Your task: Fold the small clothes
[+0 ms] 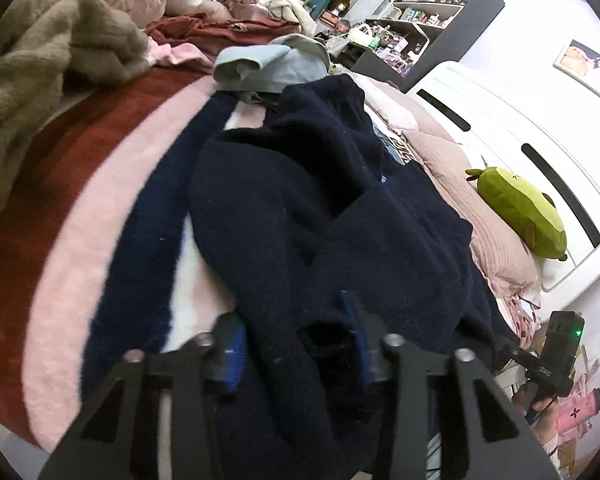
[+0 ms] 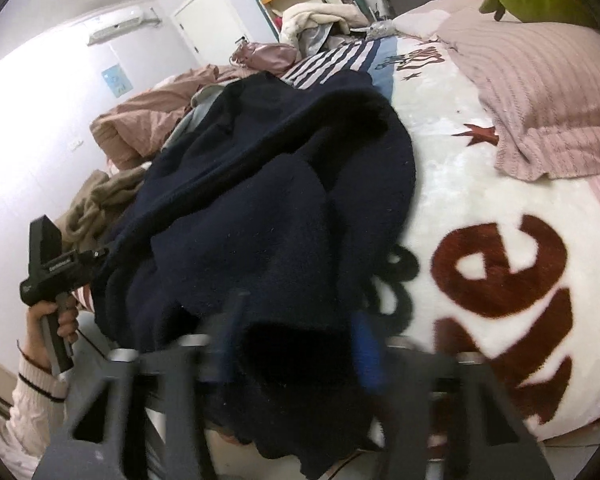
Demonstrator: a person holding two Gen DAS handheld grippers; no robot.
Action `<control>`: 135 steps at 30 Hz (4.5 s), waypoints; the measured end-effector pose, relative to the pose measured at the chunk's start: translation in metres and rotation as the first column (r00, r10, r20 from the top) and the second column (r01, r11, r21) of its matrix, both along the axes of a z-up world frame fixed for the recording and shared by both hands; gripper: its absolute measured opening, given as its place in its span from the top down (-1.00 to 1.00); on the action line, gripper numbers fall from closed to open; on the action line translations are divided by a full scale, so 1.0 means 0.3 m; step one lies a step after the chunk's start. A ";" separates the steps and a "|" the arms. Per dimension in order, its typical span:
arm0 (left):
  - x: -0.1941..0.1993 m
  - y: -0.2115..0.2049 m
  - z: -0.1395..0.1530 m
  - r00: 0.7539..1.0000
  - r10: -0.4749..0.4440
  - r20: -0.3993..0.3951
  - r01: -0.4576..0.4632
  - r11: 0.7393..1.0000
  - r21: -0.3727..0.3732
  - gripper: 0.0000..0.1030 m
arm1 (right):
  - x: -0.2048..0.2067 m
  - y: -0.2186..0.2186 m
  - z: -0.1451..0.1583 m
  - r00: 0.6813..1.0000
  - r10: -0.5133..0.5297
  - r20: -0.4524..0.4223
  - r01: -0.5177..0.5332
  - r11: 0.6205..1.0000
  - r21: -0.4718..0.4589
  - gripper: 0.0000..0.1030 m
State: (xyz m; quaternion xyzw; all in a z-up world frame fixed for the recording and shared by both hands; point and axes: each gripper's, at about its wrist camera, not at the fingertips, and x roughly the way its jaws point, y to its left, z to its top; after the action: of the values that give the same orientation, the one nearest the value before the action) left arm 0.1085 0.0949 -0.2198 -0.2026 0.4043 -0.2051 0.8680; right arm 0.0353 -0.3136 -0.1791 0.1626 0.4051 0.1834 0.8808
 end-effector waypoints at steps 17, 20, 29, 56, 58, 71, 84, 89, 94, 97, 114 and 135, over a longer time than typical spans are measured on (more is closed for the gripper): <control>0.037 -0.081 0.429 0.956 -0.073 0.284 0.071 0.997 0.017 0.71 | 0.089 0.037 0.358 0.969 0.008 0.246 -0.015 0.999 0.028 0.79; 0.118 -0.093 0.493 0.951 -0.066 0.302 0.059 0.998 0.031 0.71 | 0.166 0.030 0.418 0.963 -0.003 0.269 -0.002 1.000 0.019 0.79; 0.536 -0.145 0.587 0.971 -0.052 0.233 0.028 0.994 0.108 0.71 | 0.564 -0.083 0.434 0.979 -0.117 0.170 0.121 0.993 -0.013 0.79; 0.885 -0.217 0.400 0.994 -0.084 0.066 0.067 0.972 0.225 -0.61 | 0.789 -0.164 0.291 0.988 -0.155 0.028 0.157 0.972 -0.177 -0.26; 0.832 -0.202 0.462 0.992 -0.078 0.100 0.051 0.969 0.243 -0.62 | 0.738 -0.152 0.341 0.988 -0.143 0.064 0.152 0.970 -0.191 -0.26; 0.490 -0.209 0.456 0.979 -0.168 0.116 0.133 0.956 0.261 -0.07 | 0.460 0.147 0.354 0.987 0.083 0.135 -0.056 0.980 -0.193 0.79; 0.475 -0.351 0.240 0.970 -0.244 0.019 0.229 0.932 0.280 0.62 | 0.534 0.218 0.100 1.000 0.005 0.015 -0.002 0.986 -0.167 0.89; 0.588 -0.379 0.292 0.970 -0.241 0.042 0.222 0.940 0.260 0.62 | 0.586 0.185 0.147 0.998 -0.019 0.059 0.030 0.982 -0.188 0.89; 0.723 -0.440 0.339 0.968 -0.243 0.056 0.213 0.923 0.321 0.62 | 0.702 0.125 0.179 0.993 -0.084 0.078 0.099 0.974 -0.206 0.89; 0.829 -0.477 0.377 0.969 -0.234 0.073 0.197 0.921 0.336 0.62 | 0.810 0.066 0.204 0.989 -0.119 0.084 0.134 0.971 -0.198 0.86; 1.083 -0.381 0.534 0.974 -0.169 0.149 0.136 0.968 0.210 -0.41 | 0.953 -0.132 0.189 0.980 -0.195 0.042 0.200 0.956 -0.215 0.53; 0.636 -0.117 0.062 0.970 -0.156 -0.185 0.145 0.987 -0.072 -0.73 | 0.547 -0.187 0.008 0.951 -0.253 -0.178 0.268 0.961 0.071 -0.56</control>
State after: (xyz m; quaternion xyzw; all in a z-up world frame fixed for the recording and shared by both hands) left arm 0.2992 0.0597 -0.2012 -0.2149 0.4934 -0.2615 0.8012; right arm 0.1994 -0.3697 -0.1768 0.2710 0.4434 0.0702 0.8515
